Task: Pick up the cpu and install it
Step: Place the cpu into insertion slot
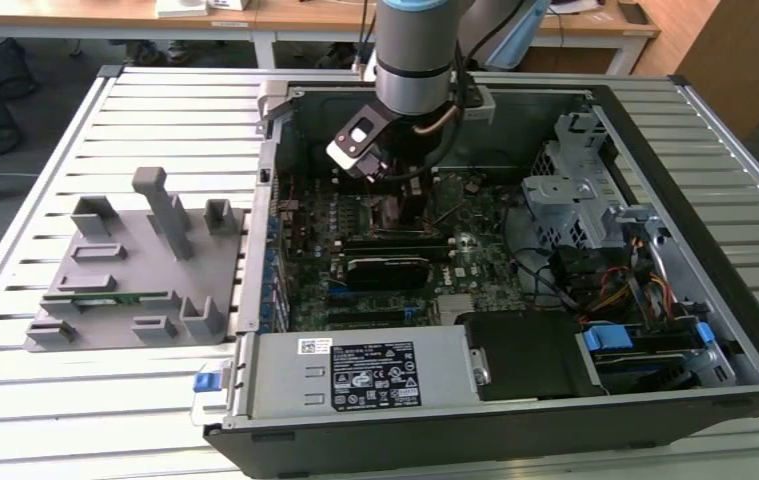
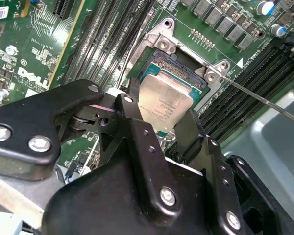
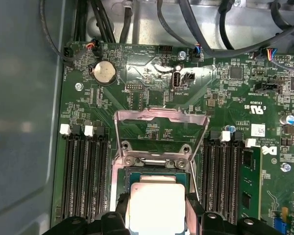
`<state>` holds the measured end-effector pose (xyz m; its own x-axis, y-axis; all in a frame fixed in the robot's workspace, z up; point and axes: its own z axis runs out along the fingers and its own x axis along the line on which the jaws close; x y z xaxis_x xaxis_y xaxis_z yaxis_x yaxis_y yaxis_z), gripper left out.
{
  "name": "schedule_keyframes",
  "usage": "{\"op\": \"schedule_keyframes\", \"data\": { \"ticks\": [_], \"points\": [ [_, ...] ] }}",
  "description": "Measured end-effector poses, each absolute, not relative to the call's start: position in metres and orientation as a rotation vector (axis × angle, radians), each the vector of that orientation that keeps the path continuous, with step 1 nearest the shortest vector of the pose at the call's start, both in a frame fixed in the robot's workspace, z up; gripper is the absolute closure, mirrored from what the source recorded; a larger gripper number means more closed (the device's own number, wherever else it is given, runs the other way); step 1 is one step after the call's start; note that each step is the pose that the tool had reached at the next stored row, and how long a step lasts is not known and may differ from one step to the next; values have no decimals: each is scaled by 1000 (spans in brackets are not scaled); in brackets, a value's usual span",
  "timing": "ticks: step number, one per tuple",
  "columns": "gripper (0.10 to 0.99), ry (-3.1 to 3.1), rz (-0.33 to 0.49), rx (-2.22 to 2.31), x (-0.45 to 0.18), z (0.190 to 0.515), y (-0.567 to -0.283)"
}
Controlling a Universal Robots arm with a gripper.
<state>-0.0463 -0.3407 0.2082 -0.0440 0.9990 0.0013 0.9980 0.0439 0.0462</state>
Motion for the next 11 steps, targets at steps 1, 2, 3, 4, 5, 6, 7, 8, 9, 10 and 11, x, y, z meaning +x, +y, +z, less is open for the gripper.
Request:
{"op": "schedule_keyframes", "data": {
  "ticks": [1,2,3,4,5,6,7,8,9,10,11],
  "points": [
    [553,2247,53,2151,-46,208,-341],
    [553,2245,53,2152,-47,207,-341],
    [553,2243,53,2154,-47,207,-341],
    [553,2242,53,2156,-47,206,-340],
    [553,2239,53,2158,-47,205,-340],
    [553,2236,53,2161,-48,205,-340],
    [553,2235,53,2162,-48,204,-340],
    [553,2235,53,2163,-48,204,-340],
    [553,2234,53,2163,-48,203,-339],
    [553,2234,53,2164,-48,202,-339],
    [553,2234,53,2164,-48,202,-339]
  ]
}}
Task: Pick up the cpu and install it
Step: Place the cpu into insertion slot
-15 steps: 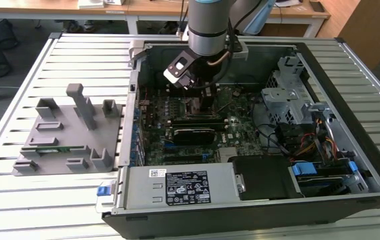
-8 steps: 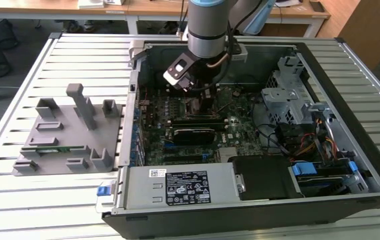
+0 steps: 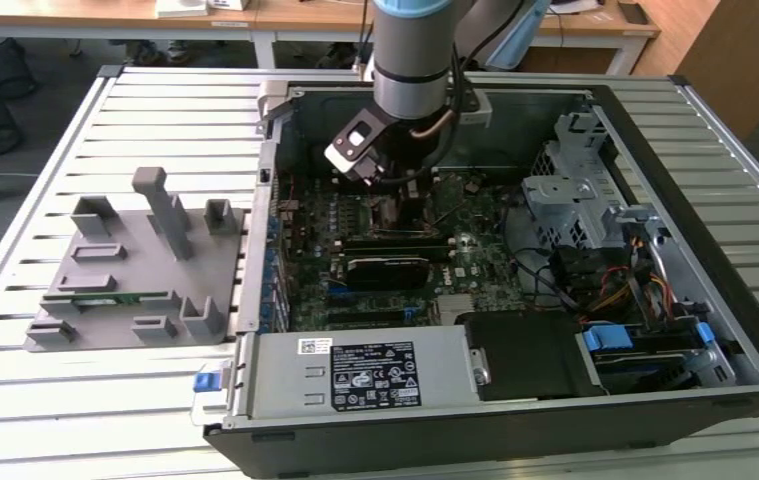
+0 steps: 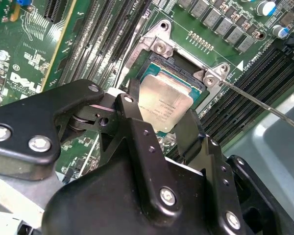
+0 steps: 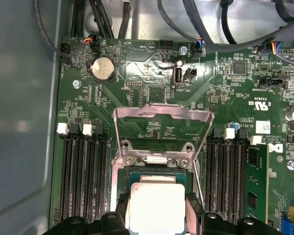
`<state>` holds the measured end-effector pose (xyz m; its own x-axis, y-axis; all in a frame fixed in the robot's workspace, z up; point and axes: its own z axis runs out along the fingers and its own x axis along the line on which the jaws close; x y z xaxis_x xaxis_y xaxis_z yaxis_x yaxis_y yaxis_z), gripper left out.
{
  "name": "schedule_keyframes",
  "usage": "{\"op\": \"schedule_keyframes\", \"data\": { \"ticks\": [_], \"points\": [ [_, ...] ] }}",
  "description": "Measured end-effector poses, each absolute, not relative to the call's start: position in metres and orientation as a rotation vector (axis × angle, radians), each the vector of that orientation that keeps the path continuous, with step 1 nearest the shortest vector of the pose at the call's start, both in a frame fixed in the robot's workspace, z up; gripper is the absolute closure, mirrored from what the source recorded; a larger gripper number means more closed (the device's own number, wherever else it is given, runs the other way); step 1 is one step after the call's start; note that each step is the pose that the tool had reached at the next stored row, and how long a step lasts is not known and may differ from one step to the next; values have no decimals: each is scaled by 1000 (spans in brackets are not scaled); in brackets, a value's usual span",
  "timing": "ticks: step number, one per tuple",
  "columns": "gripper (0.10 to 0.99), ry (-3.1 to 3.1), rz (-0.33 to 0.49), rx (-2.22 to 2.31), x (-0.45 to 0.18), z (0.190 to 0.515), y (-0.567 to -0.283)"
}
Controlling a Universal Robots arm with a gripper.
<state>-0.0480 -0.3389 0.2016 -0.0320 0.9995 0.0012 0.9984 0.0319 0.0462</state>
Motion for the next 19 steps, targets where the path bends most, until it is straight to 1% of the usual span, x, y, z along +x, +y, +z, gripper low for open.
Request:
{"op": "schedule_keyframes", "data": {
  "ticks": [19],
  "points": [
    [553,2233,53,2164,-48,194,-337]
  ]
}}
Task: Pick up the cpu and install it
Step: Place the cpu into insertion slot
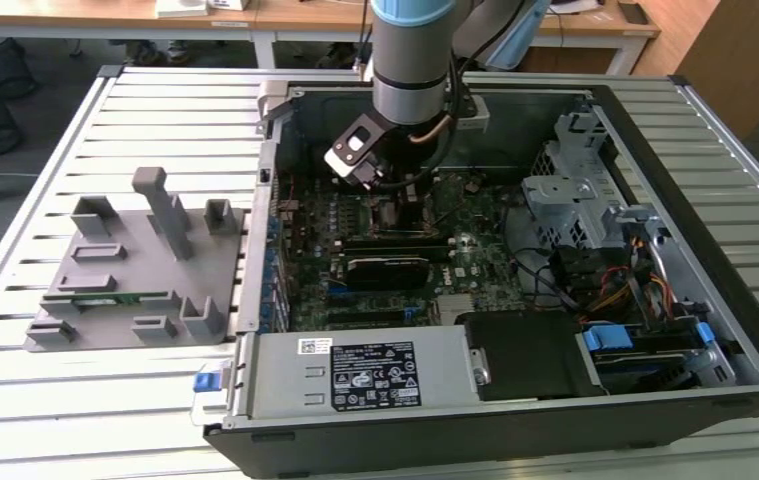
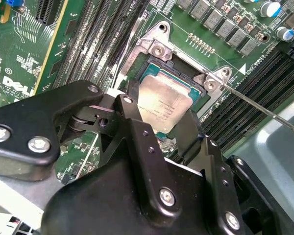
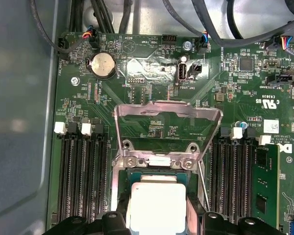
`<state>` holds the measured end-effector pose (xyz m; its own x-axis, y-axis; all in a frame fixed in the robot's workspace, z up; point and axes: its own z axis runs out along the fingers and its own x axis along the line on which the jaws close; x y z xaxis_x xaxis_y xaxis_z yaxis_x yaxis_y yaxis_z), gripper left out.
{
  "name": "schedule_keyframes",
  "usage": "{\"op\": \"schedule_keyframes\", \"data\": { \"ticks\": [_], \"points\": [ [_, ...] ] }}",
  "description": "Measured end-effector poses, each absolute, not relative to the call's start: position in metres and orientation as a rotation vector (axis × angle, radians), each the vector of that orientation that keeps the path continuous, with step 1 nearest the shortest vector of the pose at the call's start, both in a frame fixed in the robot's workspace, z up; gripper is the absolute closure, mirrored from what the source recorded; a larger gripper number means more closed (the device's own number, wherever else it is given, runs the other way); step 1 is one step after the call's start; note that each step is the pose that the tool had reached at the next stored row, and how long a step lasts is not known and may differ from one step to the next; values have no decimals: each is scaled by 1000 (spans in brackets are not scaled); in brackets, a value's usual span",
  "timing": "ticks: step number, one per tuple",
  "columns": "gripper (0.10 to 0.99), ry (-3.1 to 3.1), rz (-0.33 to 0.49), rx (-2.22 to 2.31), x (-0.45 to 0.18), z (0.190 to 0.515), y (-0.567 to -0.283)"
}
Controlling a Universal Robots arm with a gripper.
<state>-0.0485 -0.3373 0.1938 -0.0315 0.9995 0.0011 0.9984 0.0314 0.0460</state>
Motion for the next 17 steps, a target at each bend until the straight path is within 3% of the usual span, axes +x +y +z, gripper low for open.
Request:
{"op": "schedule_keyframes", "data": {
  "ticks": [7,9,10,17],
  "points": [
    [553,2234,54,2164,-48,193,-337],
    [541,2233,53,2164,-48,193,-337],
    [478,2233,53,2164,-48,193,-337],
    [478,2233,53,2164,-48,193,-336]
  ]
}}
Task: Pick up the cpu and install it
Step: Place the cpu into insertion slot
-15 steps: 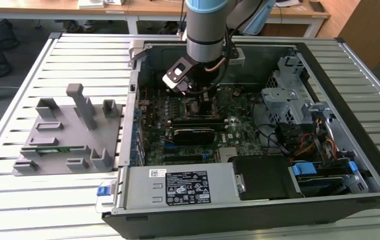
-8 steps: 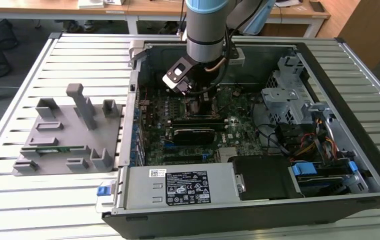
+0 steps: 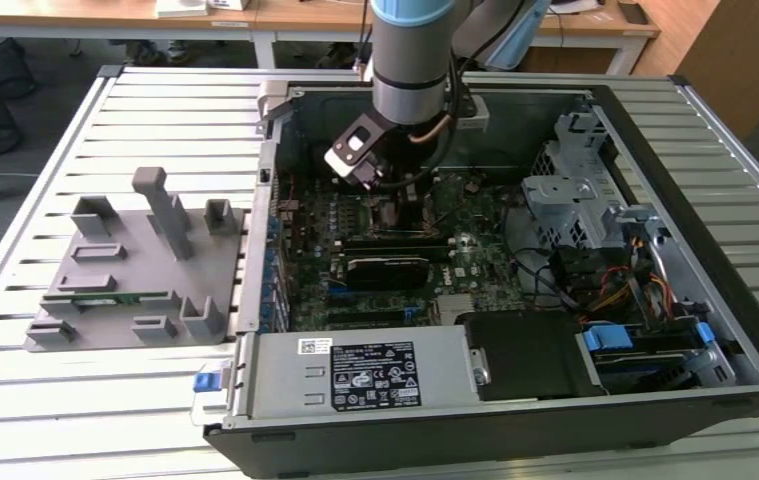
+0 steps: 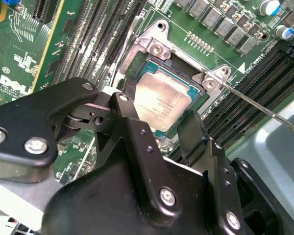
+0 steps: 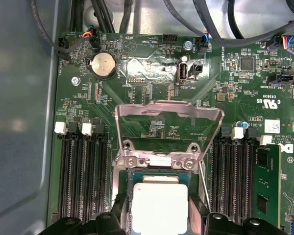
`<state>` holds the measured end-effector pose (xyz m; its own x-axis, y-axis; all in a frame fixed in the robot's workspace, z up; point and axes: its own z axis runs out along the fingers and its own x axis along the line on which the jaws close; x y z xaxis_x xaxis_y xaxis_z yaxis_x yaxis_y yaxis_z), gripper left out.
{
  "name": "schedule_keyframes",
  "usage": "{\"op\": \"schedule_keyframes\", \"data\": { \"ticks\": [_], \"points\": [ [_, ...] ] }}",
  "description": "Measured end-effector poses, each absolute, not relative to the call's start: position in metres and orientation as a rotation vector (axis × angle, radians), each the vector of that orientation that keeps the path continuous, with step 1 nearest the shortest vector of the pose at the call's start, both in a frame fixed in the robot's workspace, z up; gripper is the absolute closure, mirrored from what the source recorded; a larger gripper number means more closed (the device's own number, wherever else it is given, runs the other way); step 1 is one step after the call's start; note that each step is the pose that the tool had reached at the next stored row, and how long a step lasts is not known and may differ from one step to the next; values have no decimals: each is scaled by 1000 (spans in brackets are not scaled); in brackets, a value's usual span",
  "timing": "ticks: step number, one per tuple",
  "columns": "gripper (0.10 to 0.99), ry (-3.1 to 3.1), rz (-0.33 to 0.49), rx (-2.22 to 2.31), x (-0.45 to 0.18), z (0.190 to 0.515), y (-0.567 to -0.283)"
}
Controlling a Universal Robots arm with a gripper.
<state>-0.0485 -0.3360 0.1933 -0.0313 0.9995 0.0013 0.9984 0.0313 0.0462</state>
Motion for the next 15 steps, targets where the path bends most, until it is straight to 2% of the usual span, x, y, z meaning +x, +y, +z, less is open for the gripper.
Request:
{"op": "schedule_keyframes", "data": {
  "ticks": [15],
  "points": [
    [478,2233,53,2164,-48,193,-337]
  ]
}}
